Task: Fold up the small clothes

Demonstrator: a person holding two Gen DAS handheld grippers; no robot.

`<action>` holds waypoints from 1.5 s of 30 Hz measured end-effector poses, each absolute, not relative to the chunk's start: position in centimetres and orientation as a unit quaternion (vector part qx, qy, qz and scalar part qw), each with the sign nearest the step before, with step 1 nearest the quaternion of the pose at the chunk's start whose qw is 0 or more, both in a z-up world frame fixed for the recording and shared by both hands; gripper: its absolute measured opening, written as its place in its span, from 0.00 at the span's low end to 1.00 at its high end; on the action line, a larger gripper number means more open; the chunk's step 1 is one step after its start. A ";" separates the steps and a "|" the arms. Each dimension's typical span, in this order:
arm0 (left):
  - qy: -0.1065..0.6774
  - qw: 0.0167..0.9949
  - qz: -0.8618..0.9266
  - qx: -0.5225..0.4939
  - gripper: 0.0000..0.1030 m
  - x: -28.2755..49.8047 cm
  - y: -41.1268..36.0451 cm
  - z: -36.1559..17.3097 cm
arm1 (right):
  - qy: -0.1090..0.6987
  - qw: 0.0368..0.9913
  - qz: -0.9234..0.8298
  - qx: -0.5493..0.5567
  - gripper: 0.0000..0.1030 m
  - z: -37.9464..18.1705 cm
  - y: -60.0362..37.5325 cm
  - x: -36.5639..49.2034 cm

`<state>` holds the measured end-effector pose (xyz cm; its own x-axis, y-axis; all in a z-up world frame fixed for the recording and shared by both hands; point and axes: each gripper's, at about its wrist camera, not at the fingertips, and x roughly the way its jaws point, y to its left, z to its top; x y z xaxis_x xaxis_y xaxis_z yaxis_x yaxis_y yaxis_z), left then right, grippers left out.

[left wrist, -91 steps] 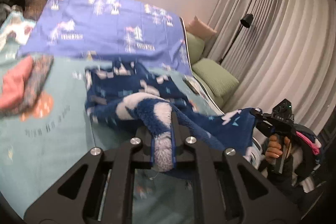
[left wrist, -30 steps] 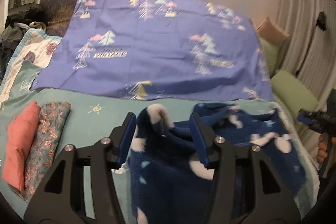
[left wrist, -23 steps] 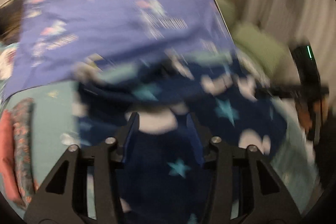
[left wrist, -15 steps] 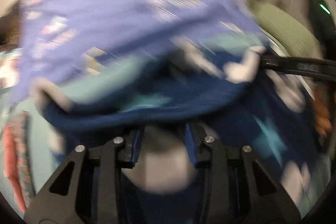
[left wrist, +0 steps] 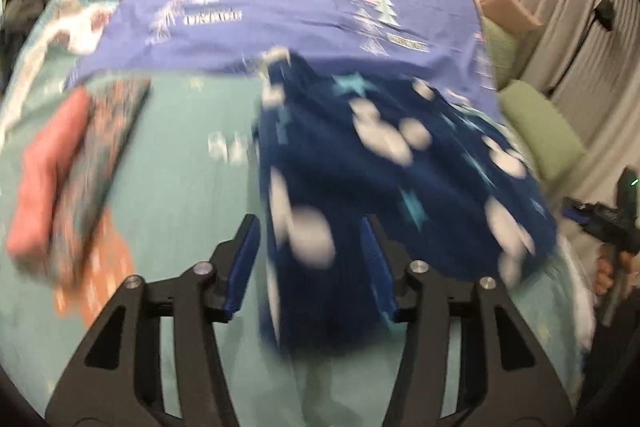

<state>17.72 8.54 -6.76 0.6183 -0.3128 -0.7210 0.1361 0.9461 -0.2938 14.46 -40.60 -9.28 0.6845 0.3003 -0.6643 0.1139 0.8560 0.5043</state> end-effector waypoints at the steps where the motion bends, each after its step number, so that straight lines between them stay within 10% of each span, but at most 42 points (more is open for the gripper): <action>1: 0.426 0.886 -0.134 -0.121 0.60 16.5 8.6 -7.2 | 0.394 0.870 0.054 0.290 0.52 -10.0 -41.0 12.7; 13: 0.458 0.808 -0.119 -0.351 0.62 18.3 8.0 -14.6 | 0.362 0.802 0.077 0.468 0.79 -15.8 -38.2 15.7; 15: 0.445 0.817 -0.104 -0.351 0.41 19.0 7.7 -14.6 | 0.359 0.808 0.064 0.463 0.66 -15.6 -37.9 17.2; 16: 0.443 0.820 -0.106 -0.347 0.28 19.3 7.5 -14.5 | 0.371 0.814 0.048 0.444 0.16 -15.4 -37.8 18.0; 17: 0.437 0.818 -0.112 -0.357 0.23 19.4 7.5 -14.1 | 0.376 0.815 0.043 0.438 0.14 -15.2 -38.0 18.2; 45: 0.410 0.862 -0.153 -0.257 0.15 1.0 10.6 -7.1 | 0.381 0.856 0.074 0.341 0.11 -10.9 -35.2 -1.4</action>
<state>1.05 10.59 -7.13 0.6174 -0.4741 -0.6278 0.0521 0.8209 -0.5687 -1.44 -35.19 -10.93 0.6988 0.3872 -0.6015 0.1321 0.7566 0.6404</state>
